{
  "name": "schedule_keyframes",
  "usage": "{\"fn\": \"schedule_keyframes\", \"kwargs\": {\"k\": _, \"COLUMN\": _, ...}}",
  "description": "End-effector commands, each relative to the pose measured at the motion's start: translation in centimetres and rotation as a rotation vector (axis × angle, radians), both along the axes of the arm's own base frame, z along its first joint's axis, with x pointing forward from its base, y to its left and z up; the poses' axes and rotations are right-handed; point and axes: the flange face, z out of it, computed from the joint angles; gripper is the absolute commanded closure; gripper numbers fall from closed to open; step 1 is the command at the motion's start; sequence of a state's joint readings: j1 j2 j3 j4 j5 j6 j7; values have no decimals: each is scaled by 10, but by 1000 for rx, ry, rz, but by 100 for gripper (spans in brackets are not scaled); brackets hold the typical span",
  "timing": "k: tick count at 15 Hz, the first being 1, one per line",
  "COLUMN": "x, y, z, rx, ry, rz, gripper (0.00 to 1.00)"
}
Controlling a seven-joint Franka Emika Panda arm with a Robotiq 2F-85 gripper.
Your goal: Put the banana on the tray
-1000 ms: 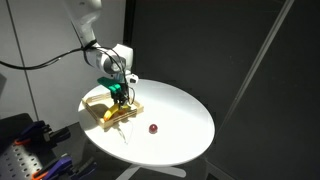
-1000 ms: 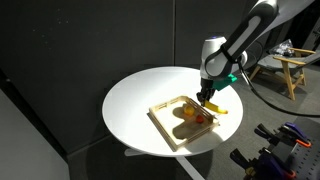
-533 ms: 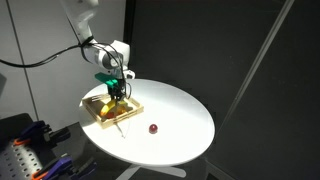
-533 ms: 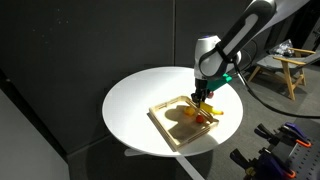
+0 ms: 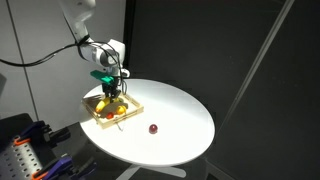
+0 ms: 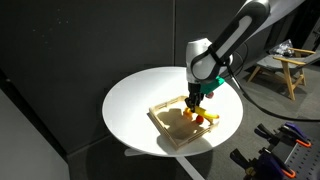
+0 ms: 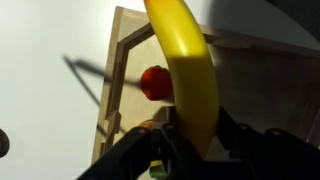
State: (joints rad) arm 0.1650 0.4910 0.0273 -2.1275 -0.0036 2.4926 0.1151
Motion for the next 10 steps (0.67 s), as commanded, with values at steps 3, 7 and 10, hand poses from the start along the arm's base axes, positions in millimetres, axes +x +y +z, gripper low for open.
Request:
{"fn": "schedule_keyframes", "kwargs": {"k": 3, "x": 12, "y": 32, "z": -11, "rx": -1, "ry": 18, "rz": 37, "gripper": 84}}
{"fn": "schedule_keyframes", "kwargs": {"k": 7, "x": 21, "y": 49, "z": -22, "rx": 3, "ry": 19, "rz": 50, "gripper": 84}}
{"fn": "schedule_keyframes", "kwargs": {"k": 10, "x": 29, "y": 57, "z": -28, "rx": 0, "ry": 11, "rz": 51, "gripper": 84}}
